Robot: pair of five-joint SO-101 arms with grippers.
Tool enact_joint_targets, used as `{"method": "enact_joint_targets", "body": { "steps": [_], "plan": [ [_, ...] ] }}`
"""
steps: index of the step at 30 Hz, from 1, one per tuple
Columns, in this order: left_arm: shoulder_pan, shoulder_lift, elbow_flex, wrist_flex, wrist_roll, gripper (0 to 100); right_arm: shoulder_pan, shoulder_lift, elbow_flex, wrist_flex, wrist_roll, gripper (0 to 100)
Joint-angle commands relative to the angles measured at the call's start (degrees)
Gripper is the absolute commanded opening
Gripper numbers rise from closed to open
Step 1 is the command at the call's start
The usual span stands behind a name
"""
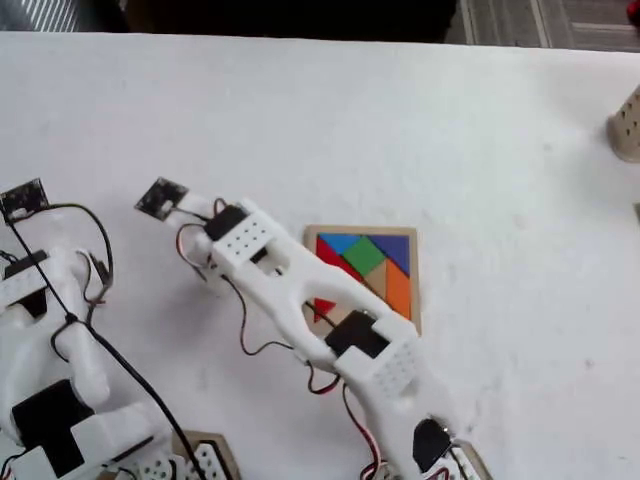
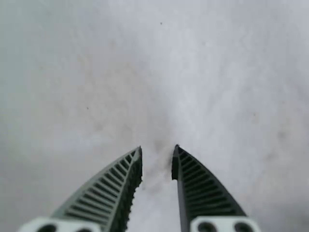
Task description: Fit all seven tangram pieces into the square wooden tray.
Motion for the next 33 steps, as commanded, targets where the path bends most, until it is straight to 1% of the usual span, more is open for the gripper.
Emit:
{"method": "enact_joint_targets", "body": {
  "steps": [1,4,7,9,13,15,24,28,30,33],
  "plan": [
    [0.4,-2.4,0.1,-0.9,-0.6,13,0.7,0.0,-0.6,0.8,1.2,24.4],
    [0.4,-2.4,0.1,-0.9,-0.6,13,0.8,0.0,-0.6,0.9,3.2,24.4],
    [0.3,-2.4,0.1,-0.9,-0.6,13,0.8,0.0,-0.6,0.8,3.3,23.6],
    [0.3,-2.4,0.1,-0.8,-0.6,13,1.5,0.0,-0.6,0.7,3.1,17.7],
    [0.3,-2.4,0.2,-0.8,-0.6,13,4.3,0.0,-0.6,-0.8,0.1,1.2],
    [0.3,-2.4,0.2,-0.8,-0.6,13,5.1,0.0,-0.6,-0.9,-0.2,2.7],
    [0.3,-2.4,0.2,-0.8,-0.6,13,5.8,-0.8,-0.4,0.2,-0.2,1.9],
    [0.3,-2.4,0.1,-1.0,-0.6,13,5.0,-6.6,-0.4,3.6,-1.0,2.6],
    [-0.7,-2.4,-0.1,-1.1,-0.4,13,3.5,-9.5,-0.4,3.6,-3.7,6.5],
    [-3.6,-2.7,-0.4,-1.3,-0.1,13,0.4,-10.0,-0.3,0.7,-4.5,18.9]
  ]
}}
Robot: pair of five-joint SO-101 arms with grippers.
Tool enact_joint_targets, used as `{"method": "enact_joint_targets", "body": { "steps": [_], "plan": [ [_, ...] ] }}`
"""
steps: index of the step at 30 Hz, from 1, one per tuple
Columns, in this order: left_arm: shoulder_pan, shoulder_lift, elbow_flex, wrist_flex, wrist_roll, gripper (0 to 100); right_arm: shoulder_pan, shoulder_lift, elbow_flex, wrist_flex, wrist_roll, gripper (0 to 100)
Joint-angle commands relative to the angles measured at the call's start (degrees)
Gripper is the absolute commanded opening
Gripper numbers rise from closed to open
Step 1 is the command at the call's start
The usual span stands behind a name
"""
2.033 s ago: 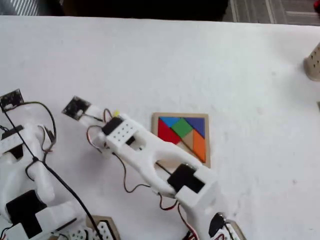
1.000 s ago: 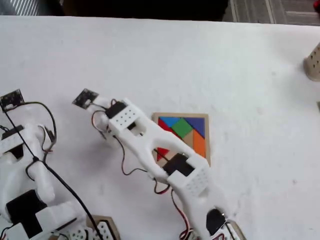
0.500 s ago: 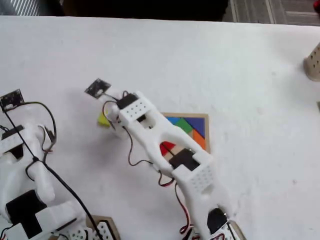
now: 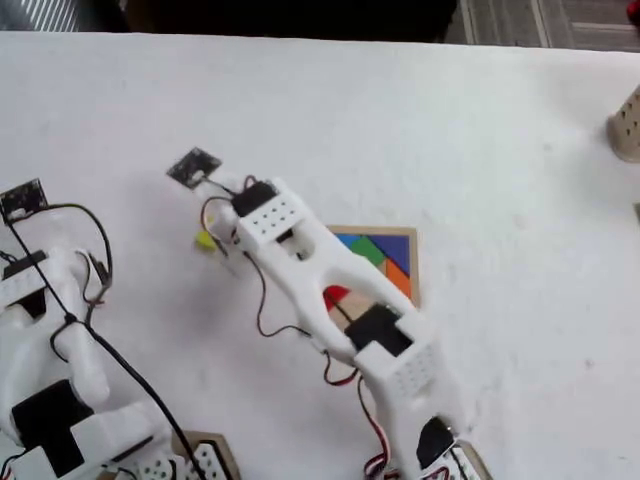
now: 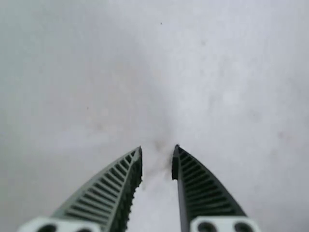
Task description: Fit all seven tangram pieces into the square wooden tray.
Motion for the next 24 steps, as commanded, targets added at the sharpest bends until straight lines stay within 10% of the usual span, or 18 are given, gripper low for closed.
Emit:
{"method": "enact_joint_targets", "body": {
  "steps": [1,8,18,24],
  "plan": [
    [-3.7,-2.7,-0.4,-1.7,0.8,13,-3.9,-2.9,-0.5,-4.4,-1.0,22.8],
    [-4.9,-2.8,-0.4,-2.2,3.1,13,-6.5,6.9,-2.3,-19.7,10.1,24.5],
    [-4.7,-2.7,-0.4,-2.1,3.1,13,-3.5,18.3,-20.9,-3.6,14.8,24.1],
    [-4.8,-2.5,-0.3,-1.9,3.1,13,1.7,25.0,-32.4,2.8,14.7,6.0]
  ]
}}
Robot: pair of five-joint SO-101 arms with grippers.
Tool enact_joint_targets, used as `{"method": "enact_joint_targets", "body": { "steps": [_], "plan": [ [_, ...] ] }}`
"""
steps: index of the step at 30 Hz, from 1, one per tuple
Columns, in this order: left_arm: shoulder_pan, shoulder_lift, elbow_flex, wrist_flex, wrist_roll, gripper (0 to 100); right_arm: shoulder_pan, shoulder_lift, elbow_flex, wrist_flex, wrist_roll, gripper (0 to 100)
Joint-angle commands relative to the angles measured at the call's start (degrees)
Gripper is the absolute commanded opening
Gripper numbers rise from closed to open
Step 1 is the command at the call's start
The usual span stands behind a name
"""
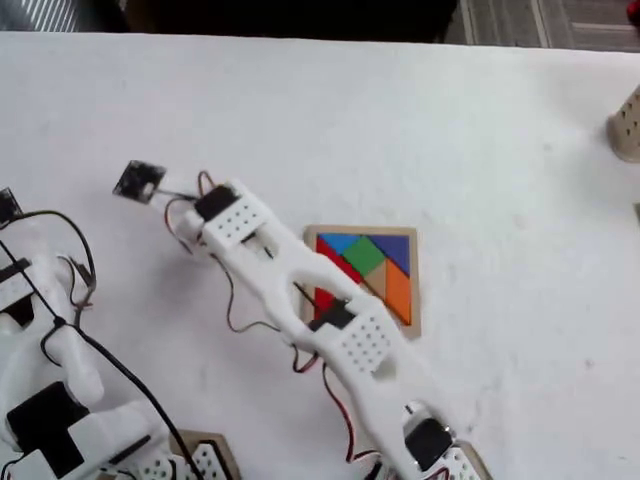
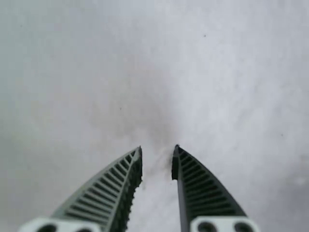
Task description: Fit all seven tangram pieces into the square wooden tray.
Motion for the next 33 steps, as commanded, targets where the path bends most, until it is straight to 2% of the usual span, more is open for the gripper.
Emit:
{"method": "enact_joint_targets", "body": {
  "steps": [1,6,13,16,19,26,31,33],
  "plan": [
    [-0.6,-2.5,-0.3,-0.5,0.5,13,4.4,3.5,-5.6,3.9,0.8,6.1],
    [-0.5,-2.5,-0.2,-0.5,0.5,13,8.5,7.7,-12.6,8.0,0.8,5.0],
    [-0.4,-2.5,-0.2,-0.5,0.5,13,8.6,8.0,-18.5,14.2,0.6,1.9],
    [-0.4,-2.5,-0.2,-0.6,0.5,13,8.4,5.5,-24.0,16.2,-3.3,1.9],
    [-0.4,-2.5,-0.3,-0.6,0.5,13,7.6,5.7,-28.3,14.5,-6.2,1.9],
    [-0.3,-2.5,-0.3,-0.6,0.5,13,3.4,16.1,-29.0,0.0,-6.5,1.9],
    [-0.3,-2.5,-0.3,-0.6,0.5,13,3.5,19.1,-30.7,0.9,-6.2,1.9],
    [-0.3,-2.5,-0.3,-0.6,0.5,13,3.9,19.7,-30.7,4.7,-3.1,1.9]
  ]
}}
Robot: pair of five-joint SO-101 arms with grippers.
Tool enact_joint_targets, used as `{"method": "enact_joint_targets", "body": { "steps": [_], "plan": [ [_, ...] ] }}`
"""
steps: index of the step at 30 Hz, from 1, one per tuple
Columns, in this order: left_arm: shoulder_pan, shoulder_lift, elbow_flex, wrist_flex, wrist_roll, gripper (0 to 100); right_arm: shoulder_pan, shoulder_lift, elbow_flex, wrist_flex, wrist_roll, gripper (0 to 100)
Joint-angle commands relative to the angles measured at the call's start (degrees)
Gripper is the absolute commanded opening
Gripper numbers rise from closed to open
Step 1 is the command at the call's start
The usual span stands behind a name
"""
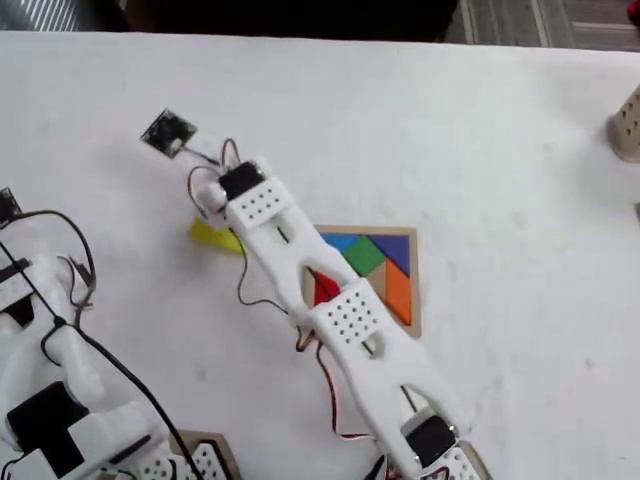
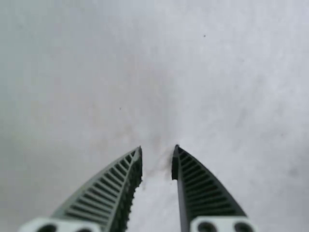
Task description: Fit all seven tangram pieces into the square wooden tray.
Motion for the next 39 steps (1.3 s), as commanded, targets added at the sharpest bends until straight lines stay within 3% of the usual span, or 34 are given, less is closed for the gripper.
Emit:
{"method": "enact_joint_targets", "body": {
  "steps": [1,5,13,21,25,30,36,39],
  "plan": [
    [-0.3,-2.5,-0.3,-0.6,0.5,13,-0.2,0.9,-0.2,6.3,6.1,1.9],
    [-0.3,-2.5,-0.3,-0.6,0.5,13,0.2,0.1,-1.3,17.7,16.4,1.9],
    [-0.3,-2.5,-0.3,-0.6,0.5,13,3.9,-0.4,-4.6,28.2,16.5,1.9],
    [-0.3,-2.6,-0.3,-0.6,0.7,13,0.8,1.5,-25.6,23.0,3.0,1.9],
    [-0.3,-2.6,-0.3,-0.6,0.7,13,-0.8,6.1,-23.2,10.3,2.5,1.9],
    [-0.3,-2.7,-0.3,-0.6,0.7,13,-1.3,13.3,-23.1,4.0,2.8,1.9],
    [-0.3,-2.7,-0.3,-0.6,0.6,13,0.8,13.0,-23.1,13.0,3.1,1.8],
    [-0.3,-2.7,-0.3,-0.6,0.6,13,1.4,11.5,-23.1,20.6,9.4,1.8]
  ]
}}
